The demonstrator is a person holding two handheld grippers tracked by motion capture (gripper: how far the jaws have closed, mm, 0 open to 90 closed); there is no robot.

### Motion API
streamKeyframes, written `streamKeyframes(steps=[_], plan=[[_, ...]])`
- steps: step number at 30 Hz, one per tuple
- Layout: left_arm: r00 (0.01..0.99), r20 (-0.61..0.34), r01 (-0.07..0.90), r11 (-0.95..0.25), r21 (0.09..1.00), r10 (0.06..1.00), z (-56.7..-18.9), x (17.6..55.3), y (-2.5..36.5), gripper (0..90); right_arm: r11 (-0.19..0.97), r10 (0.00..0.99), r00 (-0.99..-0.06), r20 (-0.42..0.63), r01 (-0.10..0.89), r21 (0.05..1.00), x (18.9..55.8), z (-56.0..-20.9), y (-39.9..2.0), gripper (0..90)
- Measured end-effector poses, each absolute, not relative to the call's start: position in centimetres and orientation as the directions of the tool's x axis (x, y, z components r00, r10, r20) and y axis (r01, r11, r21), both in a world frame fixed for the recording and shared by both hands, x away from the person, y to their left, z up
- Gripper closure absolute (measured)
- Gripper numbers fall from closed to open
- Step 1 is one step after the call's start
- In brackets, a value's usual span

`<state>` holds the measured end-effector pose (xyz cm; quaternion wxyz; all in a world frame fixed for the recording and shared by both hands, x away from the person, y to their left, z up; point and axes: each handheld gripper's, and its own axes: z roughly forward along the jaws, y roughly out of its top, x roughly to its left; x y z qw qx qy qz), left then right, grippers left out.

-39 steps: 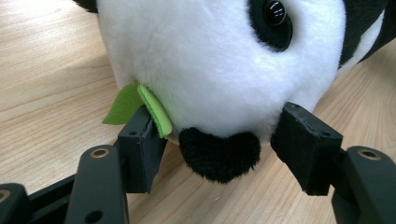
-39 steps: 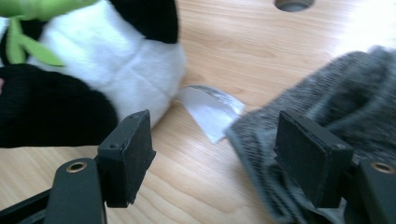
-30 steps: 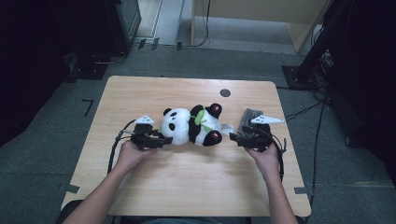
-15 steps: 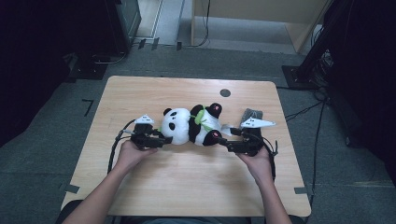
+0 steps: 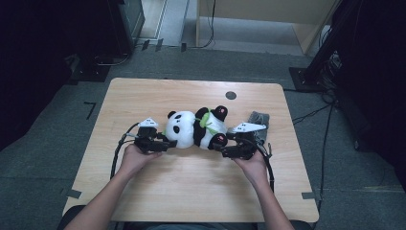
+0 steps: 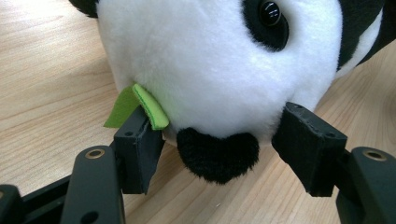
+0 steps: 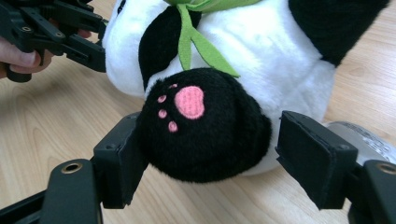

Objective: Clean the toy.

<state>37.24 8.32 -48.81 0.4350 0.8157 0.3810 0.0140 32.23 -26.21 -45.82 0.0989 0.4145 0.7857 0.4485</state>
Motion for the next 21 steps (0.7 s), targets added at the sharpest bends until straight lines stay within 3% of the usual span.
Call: streamKeyframes(steps=[3, 10, 14, 16, 21], plan=[[0.709, -0.310, 0.610, -0.330, 0.721, 0.634, -48.8, 37.3, 8.3, 33.8, 0.256, 0.749, -0.636, 0.187, 0.538, 0.803, 32.4, -46.1, -25.7, 26.2], [0.707, -0.310, 0.611, -0.328, 0.721, 0.636, -48.8, 37.2, 8.3, 33.9, 0.279, 0.752, -0.639, 0.161, 0.530, 0.801, 32.5, -46.5, -25.0, 37.3], [0.708, -0.304, 0.602, -0.321, 0.731, 0.637, -48.7, 37.2, 8.2, 33.9, 0.293, 0.778, -0.619, 0.103, 0.504, 0.812, 32.4, -46.1, -24.8, 53.3], [0.714, -0.292, 0.589, -0.320, 0.742, 0.636, -48.6, 37.2, 8.4, 33.8, 0.297, 0.784, -0.612, 0.104, 0.518, 0.802, 32.6, -45.4, -24.7, 57.8], [0.742, -0.279, 0.539, -0.295, 0.789, 0.610, -47.7, 36.9, 8.9, 33.5, 0.211, 0.771, -0.596, 0.223, 0.569, 0.795, 33.2, -43.3, -25.5, 62.1]])
